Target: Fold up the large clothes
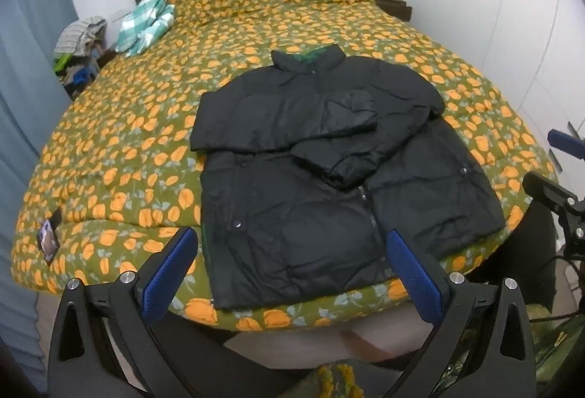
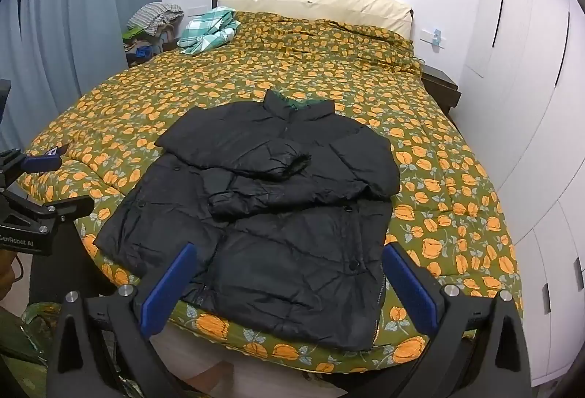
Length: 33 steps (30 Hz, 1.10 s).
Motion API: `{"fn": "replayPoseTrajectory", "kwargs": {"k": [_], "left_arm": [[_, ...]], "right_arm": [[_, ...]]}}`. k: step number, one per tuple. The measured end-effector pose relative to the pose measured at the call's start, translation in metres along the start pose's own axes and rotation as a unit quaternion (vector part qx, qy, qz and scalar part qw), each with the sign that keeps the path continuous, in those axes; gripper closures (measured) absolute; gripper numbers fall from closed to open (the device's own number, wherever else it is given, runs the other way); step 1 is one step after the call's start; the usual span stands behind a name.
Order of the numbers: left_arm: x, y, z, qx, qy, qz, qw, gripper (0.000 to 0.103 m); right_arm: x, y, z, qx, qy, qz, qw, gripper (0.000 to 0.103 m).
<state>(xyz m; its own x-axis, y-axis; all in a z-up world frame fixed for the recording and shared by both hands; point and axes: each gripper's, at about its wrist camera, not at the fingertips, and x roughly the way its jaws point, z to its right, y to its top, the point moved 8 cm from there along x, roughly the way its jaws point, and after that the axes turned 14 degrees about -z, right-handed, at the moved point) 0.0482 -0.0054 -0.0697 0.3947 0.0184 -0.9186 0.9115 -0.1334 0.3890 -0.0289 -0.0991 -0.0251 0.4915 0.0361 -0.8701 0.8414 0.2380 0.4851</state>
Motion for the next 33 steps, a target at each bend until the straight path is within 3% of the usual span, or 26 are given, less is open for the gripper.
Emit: {"fn": "replayPoseTrajectory", "kwargs": {"k": [33], "left_arm": [[0.0011,-0.0033,0.0023,0.002,-0.016,-0.006,0.9999,0.0]], "right_arm": [[-0.0056,0.0021,-0.0097,-0.005,0.004,0.005,1.0,0.0]]}}
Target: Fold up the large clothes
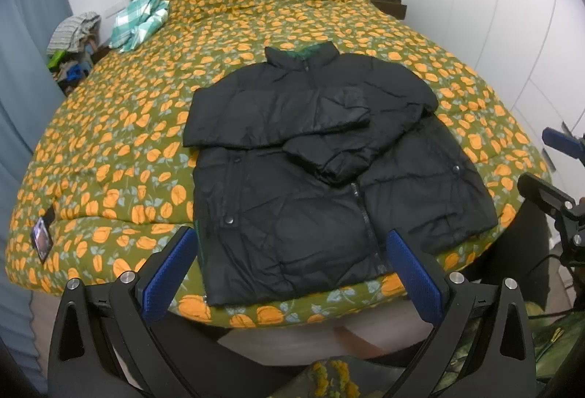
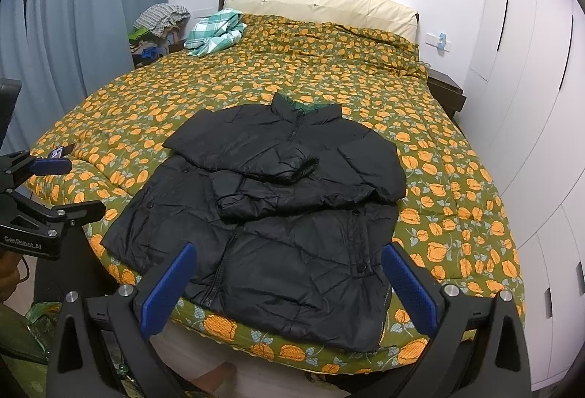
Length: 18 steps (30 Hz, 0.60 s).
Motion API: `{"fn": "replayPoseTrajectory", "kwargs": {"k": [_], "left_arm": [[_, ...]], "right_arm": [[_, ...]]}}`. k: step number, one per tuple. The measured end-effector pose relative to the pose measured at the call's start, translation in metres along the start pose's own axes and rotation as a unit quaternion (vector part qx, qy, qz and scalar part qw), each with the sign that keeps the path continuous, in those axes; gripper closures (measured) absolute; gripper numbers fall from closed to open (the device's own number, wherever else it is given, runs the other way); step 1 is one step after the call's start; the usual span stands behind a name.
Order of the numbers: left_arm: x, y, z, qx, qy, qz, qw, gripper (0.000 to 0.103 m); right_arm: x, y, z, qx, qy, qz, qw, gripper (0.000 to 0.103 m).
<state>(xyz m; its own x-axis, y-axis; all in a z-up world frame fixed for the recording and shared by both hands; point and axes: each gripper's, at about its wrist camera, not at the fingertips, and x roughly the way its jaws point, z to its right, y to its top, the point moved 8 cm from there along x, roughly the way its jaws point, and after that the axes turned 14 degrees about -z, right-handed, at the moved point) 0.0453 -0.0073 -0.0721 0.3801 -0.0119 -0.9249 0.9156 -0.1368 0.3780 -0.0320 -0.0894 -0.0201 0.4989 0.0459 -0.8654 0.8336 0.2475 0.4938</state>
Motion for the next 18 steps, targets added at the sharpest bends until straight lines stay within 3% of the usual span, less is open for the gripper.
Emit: {"fn": "replayPoseTrajectory", "kwargs": {"k": [18], "left_arm": [[-0.0008,-0.0003,-0.0007,-0.001,-0.003,-0.003,1.0,0.0]], "right_arm": [[0.0009,-0.0014,-0.0062,-0.004,0.0,-0.001,1.0,0.0]]}}
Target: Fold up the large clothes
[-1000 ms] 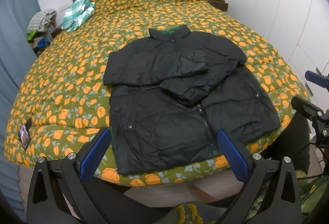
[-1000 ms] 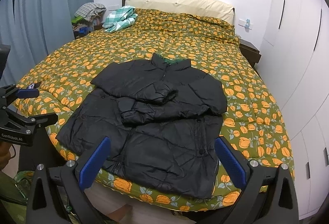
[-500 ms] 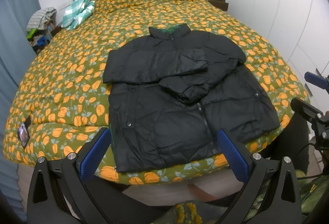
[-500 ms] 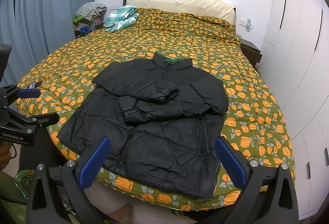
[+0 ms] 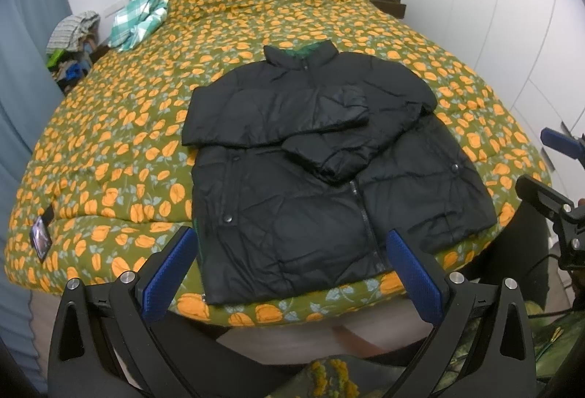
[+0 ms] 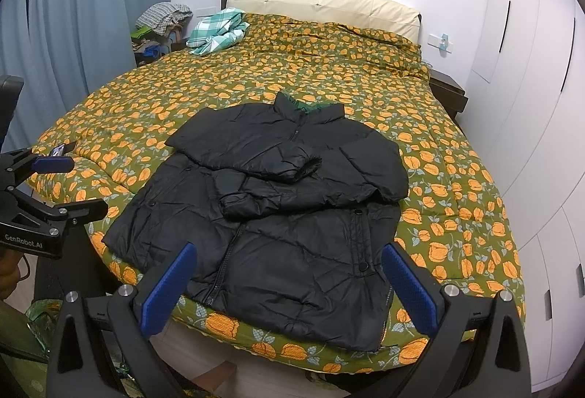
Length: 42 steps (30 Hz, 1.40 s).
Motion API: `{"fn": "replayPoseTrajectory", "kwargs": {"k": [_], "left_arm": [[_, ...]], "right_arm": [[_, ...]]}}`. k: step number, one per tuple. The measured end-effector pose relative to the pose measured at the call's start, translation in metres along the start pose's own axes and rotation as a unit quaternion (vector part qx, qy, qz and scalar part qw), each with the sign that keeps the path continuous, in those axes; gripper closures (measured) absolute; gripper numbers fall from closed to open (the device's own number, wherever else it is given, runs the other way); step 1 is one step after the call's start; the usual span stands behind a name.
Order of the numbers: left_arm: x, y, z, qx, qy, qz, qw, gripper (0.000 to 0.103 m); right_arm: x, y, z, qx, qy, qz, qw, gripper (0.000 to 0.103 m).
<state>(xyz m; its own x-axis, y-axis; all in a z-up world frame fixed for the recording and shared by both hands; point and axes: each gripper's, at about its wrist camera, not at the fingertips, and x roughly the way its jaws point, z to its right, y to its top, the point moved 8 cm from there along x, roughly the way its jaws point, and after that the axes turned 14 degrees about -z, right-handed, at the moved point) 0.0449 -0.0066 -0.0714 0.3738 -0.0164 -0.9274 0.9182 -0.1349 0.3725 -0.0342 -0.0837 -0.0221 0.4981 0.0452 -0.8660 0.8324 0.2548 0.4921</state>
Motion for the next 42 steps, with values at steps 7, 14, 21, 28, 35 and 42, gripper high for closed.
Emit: {"fn": "replayPoseTrajectory", "kwargs": {"k": [7,14,21,28,35,42], "left_arm": [[0.0018,-0.0019,0.0008,0.0,-0.001,-0.003,1.0,0.0],[0.0013,-0.0023,0.0009,0.001,-0.001,-0.002,1.0,0.0],[-0.0003,-0.0018,0.0014,0.002,-0.002,-0.003,1.0,0.001],[-0.0008,-0.0018,0.0016,0.002,-0.003,-0.004,1.0,0.001],[0.001,-0.0022,0.0023,0.003,-0.003,-0.006,1.0,0.0],[0.0017,-0.0024,0.0024,0.003,-0.003,-0.008,1.0,0.001]], "right_arm": [[0.0,-0.0018,-0.0029,0.0,0.002,-0.001,1.0,0.0],[0.0,-0.0017,-0.005,-0.002,0.001,0.0,1.0,0.0],[-0.0002,-0.0026,-0.0063,-0.002,0.002,0.001,1.0,0.0],[-0.0005,-0.0026,-0.0054,-0.003,0.002,0.001,1.0,0.0],[-0.0012,-0.0042,-0.0043,-0.003,0.003,-0.001,1.0,0.0],[-0.0016,-0.0042,-0.0045,-0.004,0.003,-0.001,1.0,0.0]]}}
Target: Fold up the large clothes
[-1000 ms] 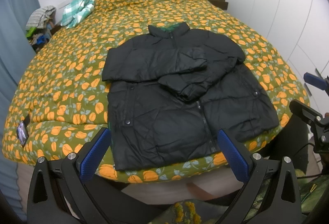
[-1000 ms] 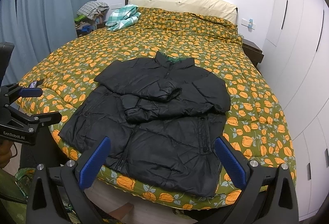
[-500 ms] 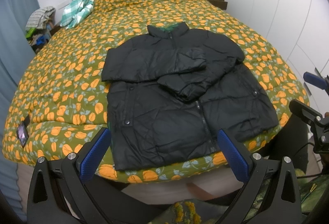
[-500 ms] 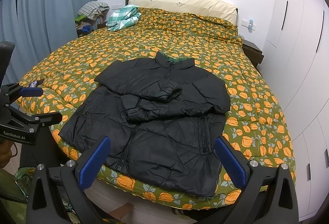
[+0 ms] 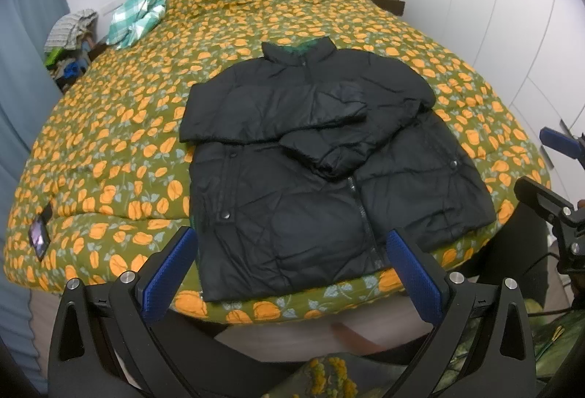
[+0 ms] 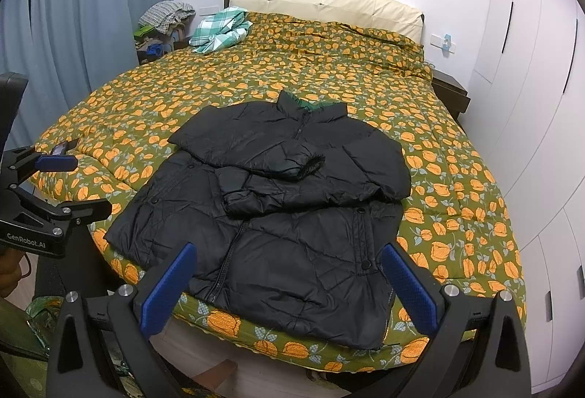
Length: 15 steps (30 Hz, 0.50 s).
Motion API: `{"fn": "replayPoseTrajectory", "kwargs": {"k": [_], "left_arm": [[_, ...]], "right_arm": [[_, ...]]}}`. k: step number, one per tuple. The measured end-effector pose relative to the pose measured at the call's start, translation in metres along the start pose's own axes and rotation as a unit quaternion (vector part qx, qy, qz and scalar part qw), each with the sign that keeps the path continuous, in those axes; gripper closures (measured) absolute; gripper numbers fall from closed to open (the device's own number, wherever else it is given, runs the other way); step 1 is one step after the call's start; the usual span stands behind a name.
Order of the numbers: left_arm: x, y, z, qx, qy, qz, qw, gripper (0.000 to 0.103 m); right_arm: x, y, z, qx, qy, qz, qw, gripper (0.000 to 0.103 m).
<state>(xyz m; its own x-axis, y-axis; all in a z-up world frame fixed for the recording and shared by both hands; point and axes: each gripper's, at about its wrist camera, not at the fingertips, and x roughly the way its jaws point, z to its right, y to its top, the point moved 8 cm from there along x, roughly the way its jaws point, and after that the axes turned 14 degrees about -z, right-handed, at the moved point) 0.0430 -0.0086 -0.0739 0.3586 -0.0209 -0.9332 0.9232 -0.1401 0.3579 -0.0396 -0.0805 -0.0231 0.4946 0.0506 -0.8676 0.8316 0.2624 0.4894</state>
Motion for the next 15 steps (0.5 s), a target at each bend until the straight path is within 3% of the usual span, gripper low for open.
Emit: {"fn": "replayPoseTrajectory", "kwargs": {"k": [15], "left_arm": [[0.0013,-0.0004,-0.0007,0.001,0.001,0.001,1.0,0.001]], "right_arm": [[0.0003,0.0001,-0.001,0.001,0.0,0.0,1.0,0.0]]}}
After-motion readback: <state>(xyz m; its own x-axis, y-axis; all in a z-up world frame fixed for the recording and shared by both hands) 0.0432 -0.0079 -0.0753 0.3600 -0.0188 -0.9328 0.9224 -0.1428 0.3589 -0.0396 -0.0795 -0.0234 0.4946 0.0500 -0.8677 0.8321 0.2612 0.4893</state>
